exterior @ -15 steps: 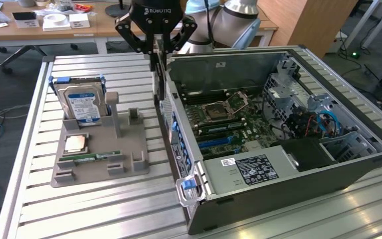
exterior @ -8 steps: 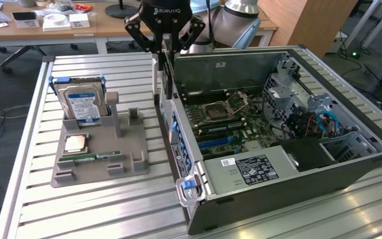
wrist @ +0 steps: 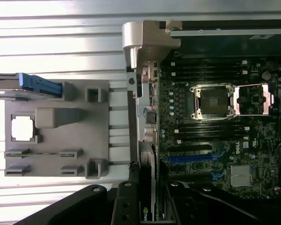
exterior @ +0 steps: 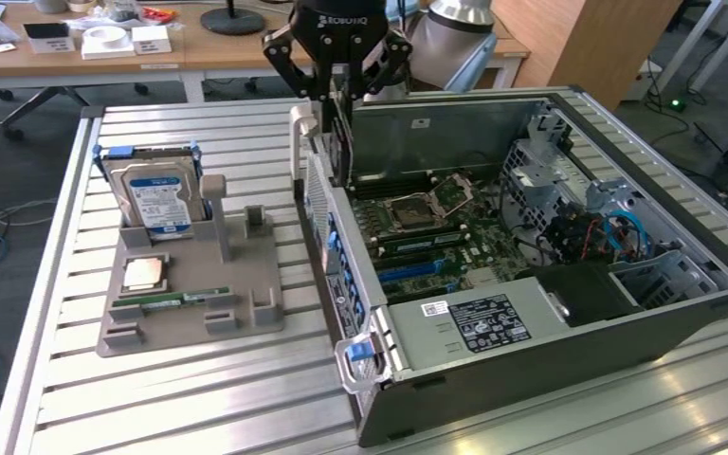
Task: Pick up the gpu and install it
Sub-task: 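Pick up the gpu and move the gpu toward the slot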
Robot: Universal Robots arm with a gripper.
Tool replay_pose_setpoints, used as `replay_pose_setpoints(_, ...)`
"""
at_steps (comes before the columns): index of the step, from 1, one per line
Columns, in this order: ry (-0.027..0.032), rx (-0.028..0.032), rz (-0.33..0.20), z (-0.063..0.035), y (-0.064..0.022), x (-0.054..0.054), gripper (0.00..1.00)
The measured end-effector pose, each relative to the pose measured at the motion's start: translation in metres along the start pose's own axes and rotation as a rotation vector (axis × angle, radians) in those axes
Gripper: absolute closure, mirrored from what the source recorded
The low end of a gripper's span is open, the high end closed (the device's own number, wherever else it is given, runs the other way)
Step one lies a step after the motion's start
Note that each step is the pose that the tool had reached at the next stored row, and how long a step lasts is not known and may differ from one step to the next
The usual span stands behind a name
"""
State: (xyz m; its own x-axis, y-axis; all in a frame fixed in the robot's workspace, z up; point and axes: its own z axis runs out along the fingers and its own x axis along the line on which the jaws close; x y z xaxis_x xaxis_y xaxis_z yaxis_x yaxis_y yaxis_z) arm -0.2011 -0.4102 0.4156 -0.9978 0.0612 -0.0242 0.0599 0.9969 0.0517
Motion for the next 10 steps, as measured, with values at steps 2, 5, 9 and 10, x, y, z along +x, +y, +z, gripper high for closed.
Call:
replay_pose_setpoints(2, 0.0, -0.0003, 0.0, 0.0001, 0.0003, -0.006, 0.74)
replay_pose_setpoints(5, 0.0, -0.0008, 0.0, 0.0004, 0.0009, -0.015, 0.74)
replay_pose_setpoints(9, 0.0, -0.0011, 0.0, 0.0007, 0.0016, -0.027, 0.74)
replay_pose_setpoints(10, 0.0001, -0.0012, 0.0, 0.0008, 0.0018, -0.03, 0.74)
